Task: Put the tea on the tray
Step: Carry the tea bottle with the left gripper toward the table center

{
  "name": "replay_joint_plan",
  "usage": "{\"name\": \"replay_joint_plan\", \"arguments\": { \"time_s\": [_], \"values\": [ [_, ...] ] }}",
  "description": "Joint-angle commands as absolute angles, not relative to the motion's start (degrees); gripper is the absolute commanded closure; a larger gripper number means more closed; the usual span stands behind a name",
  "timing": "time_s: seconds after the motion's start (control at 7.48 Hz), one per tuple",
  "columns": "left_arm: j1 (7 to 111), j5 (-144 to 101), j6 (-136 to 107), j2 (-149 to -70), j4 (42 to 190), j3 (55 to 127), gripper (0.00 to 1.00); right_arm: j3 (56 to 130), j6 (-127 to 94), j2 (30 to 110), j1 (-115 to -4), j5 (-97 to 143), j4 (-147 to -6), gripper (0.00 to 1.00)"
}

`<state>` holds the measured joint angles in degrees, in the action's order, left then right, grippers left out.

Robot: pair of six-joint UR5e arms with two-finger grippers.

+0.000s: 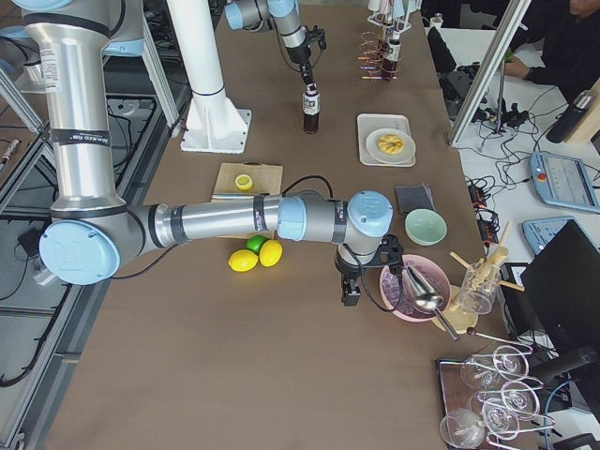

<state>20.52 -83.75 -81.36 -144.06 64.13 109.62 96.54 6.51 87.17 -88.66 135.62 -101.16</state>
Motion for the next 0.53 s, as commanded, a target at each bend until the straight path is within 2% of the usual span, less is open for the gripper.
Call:
{"name": "replay_joint_plan", "arguments": {
  "time_s": [0.0, 0.4],
  "values": [
    [18.90, -83.67, -81.12, -143.26, 65.12, 109.34, 1.00, 96.33, 6.59, 87.45, -88.68, 135.62, -101.16, 0.00],
    [18.90, -83.67, -80.77, -142.74, 65.39, 108.55, 1.00, 96.33, 6.59, 87.80, -88.68, 135.62, -101.16, 0.00]
  ]
}}
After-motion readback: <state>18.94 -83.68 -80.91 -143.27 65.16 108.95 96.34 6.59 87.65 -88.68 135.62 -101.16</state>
